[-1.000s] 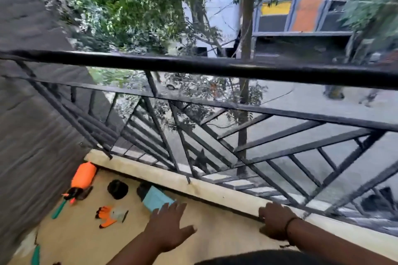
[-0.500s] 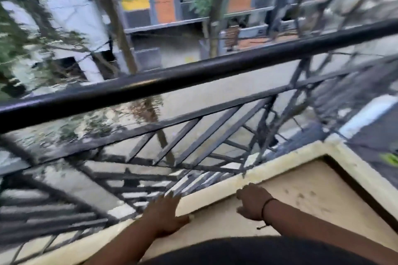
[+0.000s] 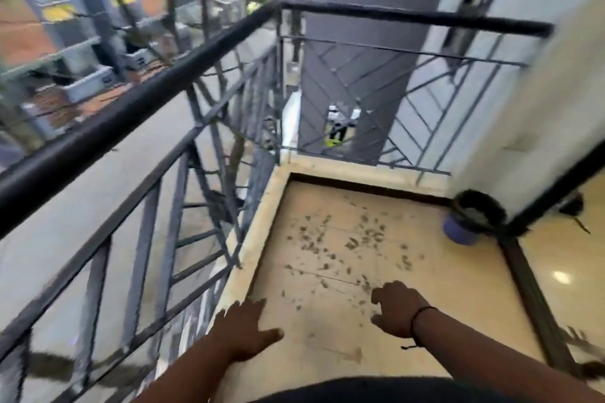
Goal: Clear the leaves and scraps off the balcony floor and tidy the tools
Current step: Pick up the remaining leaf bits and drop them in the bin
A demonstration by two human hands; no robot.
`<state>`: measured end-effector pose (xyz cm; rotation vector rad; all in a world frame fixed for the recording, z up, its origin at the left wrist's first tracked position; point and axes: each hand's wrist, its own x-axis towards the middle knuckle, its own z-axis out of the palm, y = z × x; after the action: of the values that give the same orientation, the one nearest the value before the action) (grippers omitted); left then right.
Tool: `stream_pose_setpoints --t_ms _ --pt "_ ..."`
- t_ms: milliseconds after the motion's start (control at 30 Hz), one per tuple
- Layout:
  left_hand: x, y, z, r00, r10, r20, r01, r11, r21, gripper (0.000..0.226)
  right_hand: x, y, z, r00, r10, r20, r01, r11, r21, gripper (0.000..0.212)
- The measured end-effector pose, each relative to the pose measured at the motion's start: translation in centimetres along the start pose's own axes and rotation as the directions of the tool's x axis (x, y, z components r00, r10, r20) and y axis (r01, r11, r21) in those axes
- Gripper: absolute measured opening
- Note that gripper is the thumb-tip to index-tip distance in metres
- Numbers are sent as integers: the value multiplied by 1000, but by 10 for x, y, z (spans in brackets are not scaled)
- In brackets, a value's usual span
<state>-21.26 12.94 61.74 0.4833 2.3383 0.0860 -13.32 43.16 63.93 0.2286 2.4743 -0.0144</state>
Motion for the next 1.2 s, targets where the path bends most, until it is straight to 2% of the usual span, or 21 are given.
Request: stream_pose_setpoints --t_ms 100,300,533,667,867,1067,1200 --pt "6 29 1 997 81 17 -83 992 90 95 -27 28 27 992 122 29 -124 990 68 54" --pt "4 71 15 984 176 36 -179 953 244 91 -70 57 79 972 230 37 -233 955 186 52" --pt "-17 100 55 995 98 34 -103 960 259 93 -112 77 128 983 179 27 -180 952 249 51" --pt "-39 130 87 993 61 100 -85 961 262 103 -147 101 156 988 135 79 -153 935 321 51" --pt "-65 162 119 972 148 181 -201 924 325 90 -193 126 207 971 206 126 -239 883 403 50" --pt "-64 167 117 974 157 164 -203 926 319 91 -217 131 233 953 234 192 -294 869 398 57" --pt "-47 154 105 974 167 154 -210 921 328 91 -208 127 223 943 285 171 -331 859 391 58"
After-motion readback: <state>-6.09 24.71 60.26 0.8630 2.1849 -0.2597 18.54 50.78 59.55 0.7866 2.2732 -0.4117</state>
